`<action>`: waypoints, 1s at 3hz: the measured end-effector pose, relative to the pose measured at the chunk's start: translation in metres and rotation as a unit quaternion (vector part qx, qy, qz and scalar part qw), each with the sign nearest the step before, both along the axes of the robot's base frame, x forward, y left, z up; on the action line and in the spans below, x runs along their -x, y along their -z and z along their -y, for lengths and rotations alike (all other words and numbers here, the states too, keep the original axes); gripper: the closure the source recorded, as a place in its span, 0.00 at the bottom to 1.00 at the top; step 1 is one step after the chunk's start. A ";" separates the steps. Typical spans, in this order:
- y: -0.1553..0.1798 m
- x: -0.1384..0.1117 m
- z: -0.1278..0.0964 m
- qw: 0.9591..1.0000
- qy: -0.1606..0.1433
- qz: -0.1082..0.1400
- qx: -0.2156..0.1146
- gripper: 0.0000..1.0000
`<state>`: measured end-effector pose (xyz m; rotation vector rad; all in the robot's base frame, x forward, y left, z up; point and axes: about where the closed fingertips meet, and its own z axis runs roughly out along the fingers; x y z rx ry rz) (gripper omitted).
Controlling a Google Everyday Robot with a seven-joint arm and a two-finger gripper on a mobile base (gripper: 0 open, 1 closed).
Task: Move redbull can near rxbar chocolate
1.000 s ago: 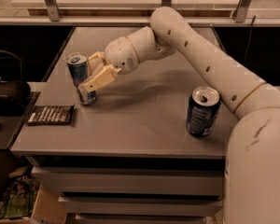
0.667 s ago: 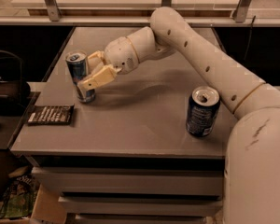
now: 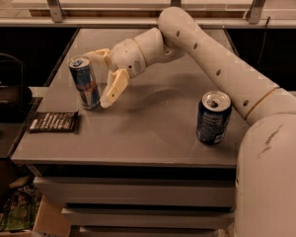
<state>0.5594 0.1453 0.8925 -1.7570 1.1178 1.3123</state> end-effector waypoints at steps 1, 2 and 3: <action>0.000 -0.001 0.002 1.000 0.002 -0.001 0.000 0.00; 0.004 -0.005 0.015 1.000 0.015 -0.001 0.001 0.00; 0.010 -0.010 0.031 1.000 0.031 -0.003 -0.003 0.00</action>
Offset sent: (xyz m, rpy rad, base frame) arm 0.0137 -0.0407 -0.0086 -0.0049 -0.0004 -0.0769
